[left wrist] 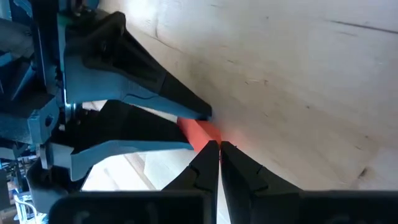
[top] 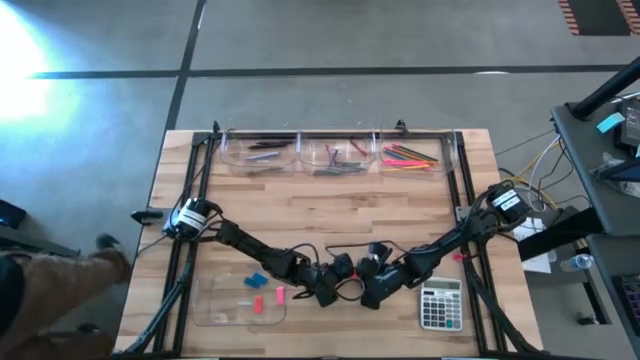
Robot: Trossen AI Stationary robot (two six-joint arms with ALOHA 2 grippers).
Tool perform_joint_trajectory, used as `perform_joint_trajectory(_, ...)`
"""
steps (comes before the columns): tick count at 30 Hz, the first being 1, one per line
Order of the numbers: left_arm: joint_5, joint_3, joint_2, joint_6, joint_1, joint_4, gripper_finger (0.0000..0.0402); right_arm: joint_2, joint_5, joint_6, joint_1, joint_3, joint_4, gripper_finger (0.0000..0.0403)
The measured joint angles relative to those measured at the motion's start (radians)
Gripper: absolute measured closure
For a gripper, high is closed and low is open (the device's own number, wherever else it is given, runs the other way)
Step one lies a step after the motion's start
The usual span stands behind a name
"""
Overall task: Sort crayons/erasers/pens/pencils in bins
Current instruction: Put the orange eraser into the bottom transparent bin
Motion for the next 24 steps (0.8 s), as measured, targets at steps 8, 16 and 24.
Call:
perform_joint_trajectory(8,0.000,0.000,-0.011,-0.001,0.000,0.000,0.0402,-0.002,-0.022,-0.005,-0.001,-0.002,-0.002,0.0358)
perform_joint_trajectory(16,0.000,-0.002,-0.022,0.000,0.002,0.000,0.0351,-0.002,-0.026,-0.005,-0.002,-0.003,0.001,0.0355)
perform_joint_trajectory(24,-0.014,-0.004,-0.020,-0.075,0.018,0.034,0.0239,-0.012,-0.032,-0.008,-0.002,-0.006,0.015,0.0352)
